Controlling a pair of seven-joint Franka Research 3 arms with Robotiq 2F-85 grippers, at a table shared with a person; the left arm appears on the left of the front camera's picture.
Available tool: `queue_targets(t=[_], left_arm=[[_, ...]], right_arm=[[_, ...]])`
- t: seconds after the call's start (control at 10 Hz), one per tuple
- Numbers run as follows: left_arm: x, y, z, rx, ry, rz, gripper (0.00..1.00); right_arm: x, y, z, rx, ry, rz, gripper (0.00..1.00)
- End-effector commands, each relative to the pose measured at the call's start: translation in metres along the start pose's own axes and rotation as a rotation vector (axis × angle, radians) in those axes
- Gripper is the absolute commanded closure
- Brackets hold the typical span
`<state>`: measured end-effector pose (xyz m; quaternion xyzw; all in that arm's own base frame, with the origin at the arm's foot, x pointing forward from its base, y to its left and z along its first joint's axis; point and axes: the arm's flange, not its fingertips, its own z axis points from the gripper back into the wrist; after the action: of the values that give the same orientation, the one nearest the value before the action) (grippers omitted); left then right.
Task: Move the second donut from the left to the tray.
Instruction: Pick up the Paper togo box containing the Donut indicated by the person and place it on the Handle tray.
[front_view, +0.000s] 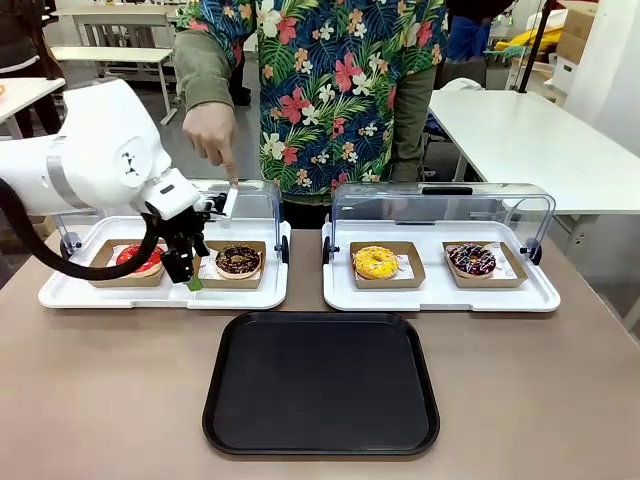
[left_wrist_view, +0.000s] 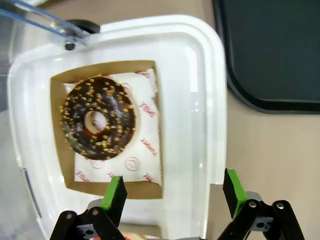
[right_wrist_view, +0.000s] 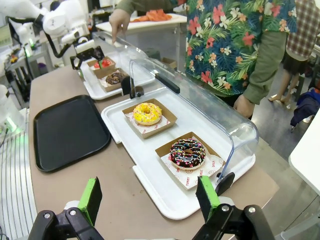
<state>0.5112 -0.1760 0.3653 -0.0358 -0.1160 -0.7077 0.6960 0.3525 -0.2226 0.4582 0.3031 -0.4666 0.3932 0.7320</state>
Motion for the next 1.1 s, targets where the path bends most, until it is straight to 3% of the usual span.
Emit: queue_targets(t=[0.0,0.1,0.5,0.6,1.0], left_arm=[[-0.006,0.006,0.008,0.045,0.018,0.046,0.0],[0.0,0.0,0.0,0.0,0.0,0.0,0.0],[0.002,0.003,0.0,0.009,0.002,0.01,0.0],[0.004,0.007,-0.008,0.027,0.072,0.006,0.0],[0.003,0.023,-0.021,-0.012,0.088,-0.009,0.0]], right_arm=[[0.002,-0.001,0.0,0.0,-0.022,0.017,0.0],[0.002,-0.001,0.0,0.0,-0.022,0.017,0.0],[0.002,-0.001,0.0,0.0,-0.022,0.017,0.0],[0.002,-0.001,0.0,0.0,-0.022,0.017,0.0],[0.002,-0.001,0.0,0.0,-0.022,0.017,0.0]])
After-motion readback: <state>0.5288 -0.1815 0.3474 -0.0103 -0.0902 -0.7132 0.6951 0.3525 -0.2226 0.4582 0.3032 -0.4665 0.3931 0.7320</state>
